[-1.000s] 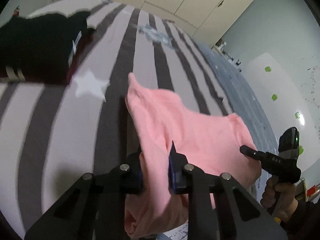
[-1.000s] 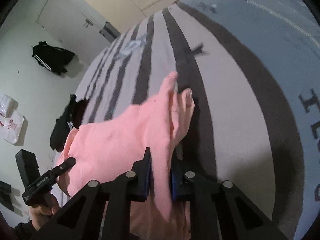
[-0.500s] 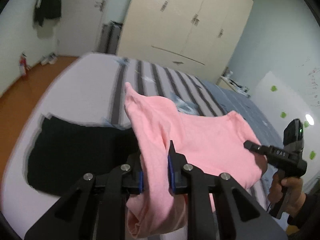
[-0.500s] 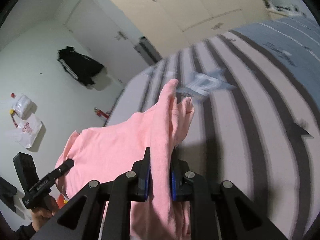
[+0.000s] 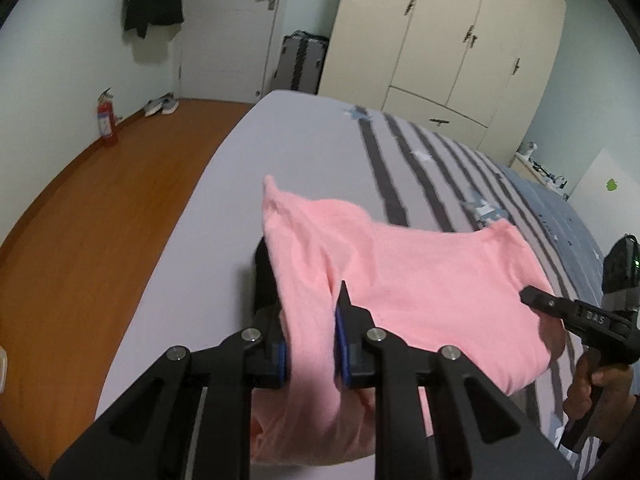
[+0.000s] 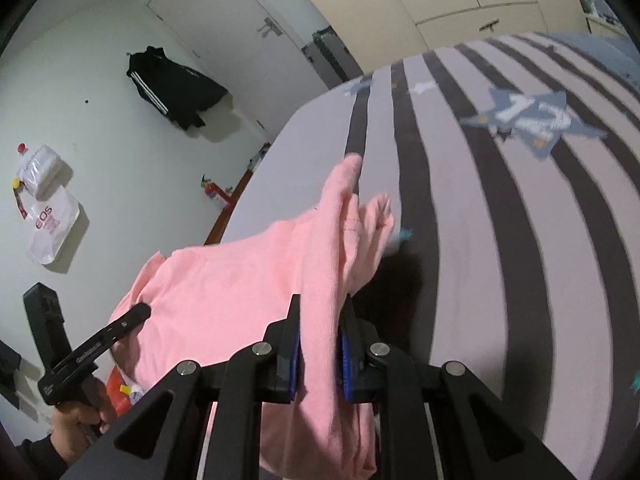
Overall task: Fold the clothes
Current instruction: 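Grasp the folded pink T-shirt with the left gripper while the right gripper grasps it, lift it, then carry the pink T-shirt with both grippers onto the black garment and release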
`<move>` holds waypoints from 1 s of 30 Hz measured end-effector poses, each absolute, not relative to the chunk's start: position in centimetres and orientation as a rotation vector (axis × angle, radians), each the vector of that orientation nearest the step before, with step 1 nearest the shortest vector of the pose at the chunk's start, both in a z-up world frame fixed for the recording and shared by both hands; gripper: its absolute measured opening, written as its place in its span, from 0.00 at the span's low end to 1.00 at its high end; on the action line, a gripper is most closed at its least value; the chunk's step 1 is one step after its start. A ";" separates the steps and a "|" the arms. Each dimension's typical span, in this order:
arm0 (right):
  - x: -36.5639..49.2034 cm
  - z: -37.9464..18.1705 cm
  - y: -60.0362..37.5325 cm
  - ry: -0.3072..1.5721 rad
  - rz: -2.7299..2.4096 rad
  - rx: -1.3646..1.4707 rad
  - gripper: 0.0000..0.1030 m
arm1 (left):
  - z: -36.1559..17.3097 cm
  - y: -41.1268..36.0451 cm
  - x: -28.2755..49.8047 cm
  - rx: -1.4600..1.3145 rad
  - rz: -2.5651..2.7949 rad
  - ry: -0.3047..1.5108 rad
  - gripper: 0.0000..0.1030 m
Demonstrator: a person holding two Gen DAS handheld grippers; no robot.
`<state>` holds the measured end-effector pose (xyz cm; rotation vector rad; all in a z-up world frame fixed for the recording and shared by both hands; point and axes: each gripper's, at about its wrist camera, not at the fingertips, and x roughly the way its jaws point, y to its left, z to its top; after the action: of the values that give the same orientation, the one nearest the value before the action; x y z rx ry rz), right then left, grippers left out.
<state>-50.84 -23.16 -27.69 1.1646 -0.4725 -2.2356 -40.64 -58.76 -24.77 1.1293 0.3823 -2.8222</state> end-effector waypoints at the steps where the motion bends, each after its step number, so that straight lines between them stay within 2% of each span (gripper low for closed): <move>1: -50.8 -28.1 -23.3 -0.473 -2.238 1.174 0.13 | -25.2 -58.9 -40.5 1.131 -2.825 0.373 0.16; 6: -51.3 -29.0 -23.6 -0.464 -2.240 1.177 0.14 | -26.4 -59.0 -41.6 1.128 -2.823 0.409 0.18; 8: -51.3 -28.9 -23.4 -0.457 -2.247 1.177 0.17 | -26.5 -59.5 -41.0 1.113 -2.811 0.447 0.27; 10: -51.6 -28.7 -22.6 -0.471 -2.252 1.183 0.25 | -26.1 -60.3 -40.4 1.097 -2.781 0.492 0.53; 12: -51.9 -28.5 -21.4 -0.501 -2.261 1.186 0.30 | -25.6 -61.2 -39.9 1.081 -2.747 0.531 0.60; 15: -51.8 -27.6 -19.8 -0.490 -2.328 1.178 0.33 | -24.6 -61.8 -39.1 1.051 -2.713 0.524 0.63; 19: -51.8 -25.3 -19.1 -0.369 -2.496 1.132 0.34 | -21.8 -62.5 -37.6 0.891 -2.632 0.509 0.64; 21: -51.8 -24.2 -20.1 -0.277 -2.543 1.096 0.34 | -19.9 -61.5 -38.0 0.825 -2.676 0.418 0.64; 22: -51.9 -24.0 -21.3 -0.249 -2.534 1.081 0.34 | -19.2 -60.5 -38.7 0.822 -2.718 0.340 0.63; 23: -52.0 -23.9 -22.4 -0.221 -2.524 1.066 0.34 | -19.2 -59.4 -39.8 0.850 -2.747 0.274 0.54; 25: -52.2 -23.6 -24.8 -0.166 -2.504 1.036 0.34 | -19.5 -57.5 -41.9 0.923 -2.785 0.158 0.25; 27: -52.4 -23.4 -27.1 -0.111 -2.483 1.005 0.34 | -20.4 -56.4 -44.3 0.987 -2.798 0.123 0.11; 30: -53.0 -23.3 -30.5 -0.031 -2.452 0.976 0.34 | -22.4 -56.5 -46.8 1.049 -2.763 0.145 0.06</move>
<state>-52.97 -30.55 -23.31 0.9757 -0.0307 -2.4521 -46.77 -56.45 -22.40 1.0487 0.1454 -2.7629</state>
